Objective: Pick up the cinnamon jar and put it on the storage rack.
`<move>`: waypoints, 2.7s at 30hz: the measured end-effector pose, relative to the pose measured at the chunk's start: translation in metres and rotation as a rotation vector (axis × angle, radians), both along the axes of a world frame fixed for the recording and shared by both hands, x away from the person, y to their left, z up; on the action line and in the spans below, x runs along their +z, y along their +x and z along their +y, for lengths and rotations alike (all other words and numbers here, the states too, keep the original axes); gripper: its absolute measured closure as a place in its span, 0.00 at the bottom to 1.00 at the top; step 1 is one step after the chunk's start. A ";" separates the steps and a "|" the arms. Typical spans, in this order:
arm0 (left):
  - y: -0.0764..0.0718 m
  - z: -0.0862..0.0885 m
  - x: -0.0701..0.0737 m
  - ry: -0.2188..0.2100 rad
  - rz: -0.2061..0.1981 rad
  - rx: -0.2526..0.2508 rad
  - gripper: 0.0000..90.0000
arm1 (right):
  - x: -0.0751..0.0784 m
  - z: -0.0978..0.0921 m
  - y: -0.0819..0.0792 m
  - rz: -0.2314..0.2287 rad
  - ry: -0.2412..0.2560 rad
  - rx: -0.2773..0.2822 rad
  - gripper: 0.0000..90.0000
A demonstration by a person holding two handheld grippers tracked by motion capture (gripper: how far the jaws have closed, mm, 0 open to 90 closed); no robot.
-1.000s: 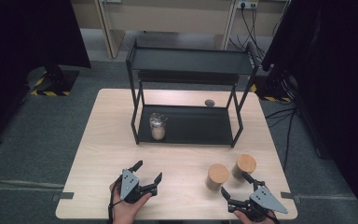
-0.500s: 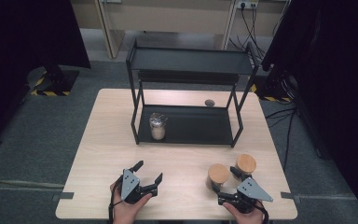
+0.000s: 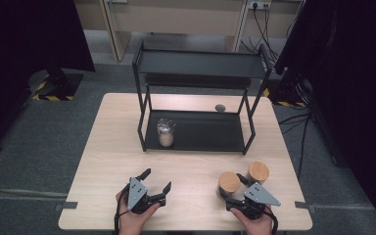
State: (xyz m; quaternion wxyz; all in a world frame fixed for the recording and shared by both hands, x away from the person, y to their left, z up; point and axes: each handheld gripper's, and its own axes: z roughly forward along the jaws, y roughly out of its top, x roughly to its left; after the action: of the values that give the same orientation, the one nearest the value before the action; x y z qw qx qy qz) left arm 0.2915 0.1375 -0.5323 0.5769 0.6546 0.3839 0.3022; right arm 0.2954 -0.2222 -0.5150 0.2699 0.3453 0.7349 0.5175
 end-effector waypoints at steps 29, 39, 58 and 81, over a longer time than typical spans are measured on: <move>-0.001 -0.001 0.000 0.012 -0.007 -0.002 0.14 | 0.013 0.010 -0.002 -0.047 0.038 -0.022 0.28; -0.001 -0.001 0.000 0.010 -0.007 -0.004 0.14 | 0.019 0.016 0.002 -0.061 0.048 -0.039 0.28; -0.001 -0.001 0.000 0.012 -0.011 -0.005 0.14 | 0.039 0.032 0.020 -0.098 0.064 -0.056 0.28; -0.001 -0.001 0.000 0.013 -0.013 -0.006 0.14 | 0.050 0.043 0.037 -0.119 0.069 -0.070 0.28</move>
State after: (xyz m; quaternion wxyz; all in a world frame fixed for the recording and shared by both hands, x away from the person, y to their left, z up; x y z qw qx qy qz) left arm 0.2903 0.1366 -0.5324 0.5760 0.6574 0.3764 0.3071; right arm 0.3322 -0.1793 -0.4647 0.3187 0.3487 0.6868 0.5525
